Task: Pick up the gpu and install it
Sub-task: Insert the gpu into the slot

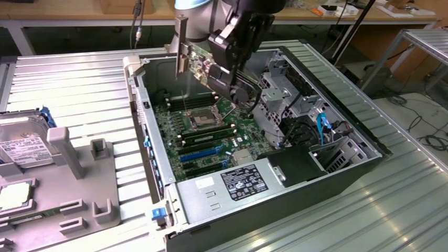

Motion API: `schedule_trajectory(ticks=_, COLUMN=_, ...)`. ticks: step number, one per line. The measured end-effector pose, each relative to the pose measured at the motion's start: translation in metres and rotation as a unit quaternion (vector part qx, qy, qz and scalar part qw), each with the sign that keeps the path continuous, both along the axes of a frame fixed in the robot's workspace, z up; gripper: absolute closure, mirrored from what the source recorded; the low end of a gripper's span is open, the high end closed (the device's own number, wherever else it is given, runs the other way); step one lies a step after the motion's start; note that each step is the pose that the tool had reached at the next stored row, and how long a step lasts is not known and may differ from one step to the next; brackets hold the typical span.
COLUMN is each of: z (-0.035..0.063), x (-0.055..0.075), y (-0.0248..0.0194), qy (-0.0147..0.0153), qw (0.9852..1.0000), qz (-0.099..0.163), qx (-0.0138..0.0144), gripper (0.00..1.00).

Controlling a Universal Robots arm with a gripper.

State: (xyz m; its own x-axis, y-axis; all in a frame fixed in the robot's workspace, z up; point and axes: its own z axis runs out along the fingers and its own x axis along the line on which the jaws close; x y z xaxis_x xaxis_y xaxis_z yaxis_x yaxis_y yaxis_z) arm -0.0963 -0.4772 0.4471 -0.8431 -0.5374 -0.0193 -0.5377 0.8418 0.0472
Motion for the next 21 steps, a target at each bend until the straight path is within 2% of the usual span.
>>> schedule_trajectory(ticks=3, z=0.0000, x=0.0000, y=0.0000, qy=0.0000, qw=0.9997, qz=0.026, qx=0.0000, gripper=0.73)
schedule_trajectory(ticks=5, z=0.0000, x=0.0000, y=0.0000, qy=0.0000, qw=0.9988, qz=0.048, qx=0.0000, gripper=0.73)
schedule_trajectory(ticks=9, z=0.0000, x=0.0000, y=0.0000, qy=0.0000, qw=0.9974, qz=0.072, qx=0.0000, gripper=0.73)
schedule_trajectory(ticks=12, z=0.0000, x=0.0000, y=0.0000, qy=0.0000, qw=0.9943, qz=0.106, qx=0.0000, gripper=0.73)
schedule_trajectory(ticks=14, z=0.0000, x=0.0000, y=0.0000, qy=0.0000, qw=0.9932, qz=0.116, qx=0.0000, gripper=0.73)
schedule_trajectory(ticks=17, z=0.0000, x=0.0000, y=0.0000, qy=0.0000, qw=0.9905, qz=0.138, qx=0.0000, gripper=0.73)
schedule_trajectory(ticks=18, z=0.0000, x=0.0000, y=0.0000, qy=0.0000, qw=0.9880, qz=0.154, qx=0.0000, gripper=0.73)
schedule_trajectory(ticks=20, z=0.0000, x=0.0009, y=0.0000, qy=0.0000, qw=0.9848, qz=0.174, qx=0.0000, gripper=0.73)
schedule_trajectory(ticks=21, z=0.0000, x=0.0015, y=0.0000, qy=0.0000, qw=0.9836, qz=0.180, qx=0.0000, gripper=0.73)
